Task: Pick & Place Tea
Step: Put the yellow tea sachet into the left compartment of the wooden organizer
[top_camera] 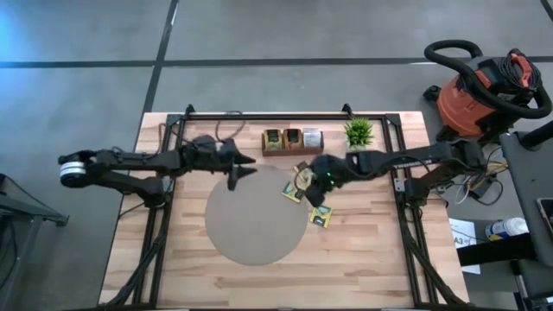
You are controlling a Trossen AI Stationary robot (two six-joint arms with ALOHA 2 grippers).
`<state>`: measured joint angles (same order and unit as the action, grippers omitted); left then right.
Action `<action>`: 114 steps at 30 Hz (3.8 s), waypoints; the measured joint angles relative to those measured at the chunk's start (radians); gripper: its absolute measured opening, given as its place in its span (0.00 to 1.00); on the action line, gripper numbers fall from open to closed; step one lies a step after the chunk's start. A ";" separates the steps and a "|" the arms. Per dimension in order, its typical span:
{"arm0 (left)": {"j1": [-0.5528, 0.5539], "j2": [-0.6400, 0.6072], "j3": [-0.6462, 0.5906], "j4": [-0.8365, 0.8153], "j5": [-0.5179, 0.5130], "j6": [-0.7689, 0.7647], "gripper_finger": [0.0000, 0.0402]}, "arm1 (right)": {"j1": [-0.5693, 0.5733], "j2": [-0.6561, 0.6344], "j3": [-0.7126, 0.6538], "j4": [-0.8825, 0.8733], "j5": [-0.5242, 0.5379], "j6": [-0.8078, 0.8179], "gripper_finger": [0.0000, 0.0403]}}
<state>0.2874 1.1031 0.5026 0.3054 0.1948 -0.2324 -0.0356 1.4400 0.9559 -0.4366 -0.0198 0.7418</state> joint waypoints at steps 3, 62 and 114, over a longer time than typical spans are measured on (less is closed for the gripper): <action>-0.057 0.103 0.039 -0.001 -0.017 0.029 0.46 | 0.034 -0.009 -0.053 0.001 -0.001 0.169 0.12; -0.137 0.840 0.525 -0.164 0.171 0.571 0.46 | 0.047 0.305 -0.195 0.527 0.258 0.846 0.37; -0.139 0.627 0.453 -0.421 -0.045 0.377 0.46 | 0.021 0.297 -0.192 0.631 0.198 0.432 0.02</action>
<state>0.1482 1.7298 0.9553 -0.1161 0.1496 0.1441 -0.0151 1.7372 0.7643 0.1946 0.1784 1.1741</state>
